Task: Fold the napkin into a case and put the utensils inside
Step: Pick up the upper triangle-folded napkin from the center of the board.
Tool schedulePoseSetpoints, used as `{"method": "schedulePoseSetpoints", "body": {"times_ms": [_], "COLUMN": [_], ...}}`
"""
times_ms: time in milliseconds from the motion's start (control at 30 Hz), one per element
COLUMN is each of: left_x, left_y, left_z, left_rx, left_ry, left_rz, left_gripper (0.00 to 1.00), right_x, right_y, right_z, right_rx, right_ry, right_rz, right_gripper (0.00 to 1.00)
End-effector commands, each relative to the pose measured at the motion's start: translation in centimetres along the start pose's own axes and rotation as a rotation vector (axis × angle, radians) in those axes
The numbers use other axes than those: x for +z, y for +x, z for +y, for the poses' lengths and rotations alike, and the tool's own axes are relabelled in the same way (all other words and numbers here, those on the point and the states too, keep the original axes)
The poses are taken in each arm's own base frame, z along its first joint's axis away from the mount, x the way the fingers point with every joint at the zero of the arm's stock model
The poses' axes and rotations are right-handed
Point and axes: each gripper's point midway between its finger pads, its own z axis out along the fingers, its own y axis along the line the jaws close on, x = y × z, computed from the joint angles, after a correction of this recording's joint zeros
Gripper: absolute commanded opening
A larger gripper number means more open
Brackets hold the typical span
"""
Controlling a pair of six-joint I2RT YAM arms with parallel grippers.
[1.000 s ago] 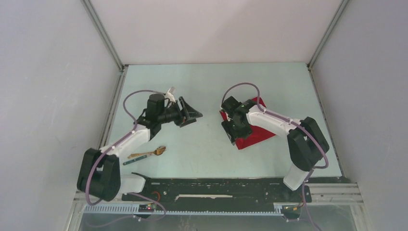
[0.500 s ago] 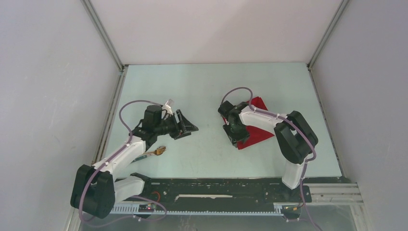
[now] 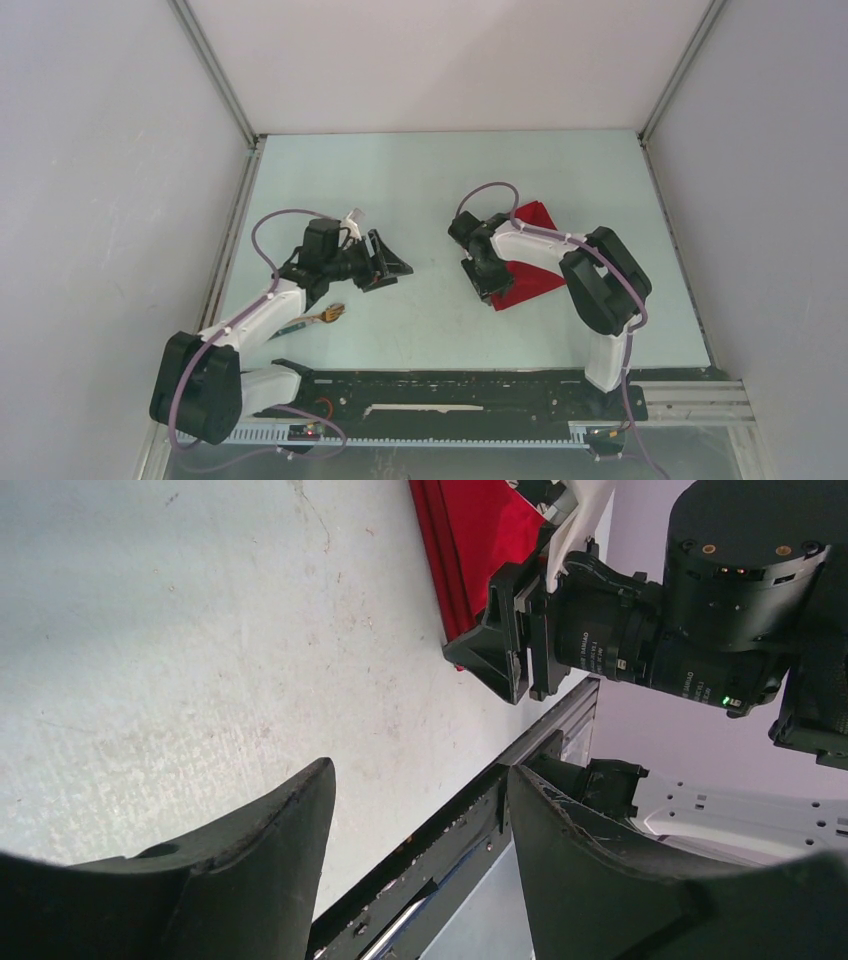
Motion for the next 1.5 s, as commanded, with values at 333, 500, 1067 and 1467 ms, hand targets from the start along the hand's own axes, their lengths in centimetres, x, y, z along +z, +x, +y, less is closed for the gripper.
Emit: {"method": "schedulePoseSetpoints", "body": {"times_ms": [333,500,1067,1467], "left_x": [0.8,3.2,16.8,20.8], "left_y": [-0.3,-1.1,-3.2,-4.0], "left_z": [0.8,0.2,-2.2,-2.0], "left_rx": [-0.024,-0.153,-0.523,-0.547], "left_ry": [-0.004,0.058,0.070,0.070], "left_rz": [-0.011,-0.043,-0.119,-0.115], "left_gripper": [0.73,0.81,0.83,0.73], "right_x": [0.7,-1.9,-4.7,-5.5], "right_y": [-2.4,-3.0,-1.9,-2.3], "right_z": [-1.3,-0.5,-0.2,-0.4], "right_rx": [-0.053,-0.056,0.026,0.055], "right_ry": [0.140,0.021,-0.157,-0.203], "right_rz": [-0.182,-0.241,-0.270,-0.294], "right_gripper": [0.00,0.00,0.00,0.00]}}
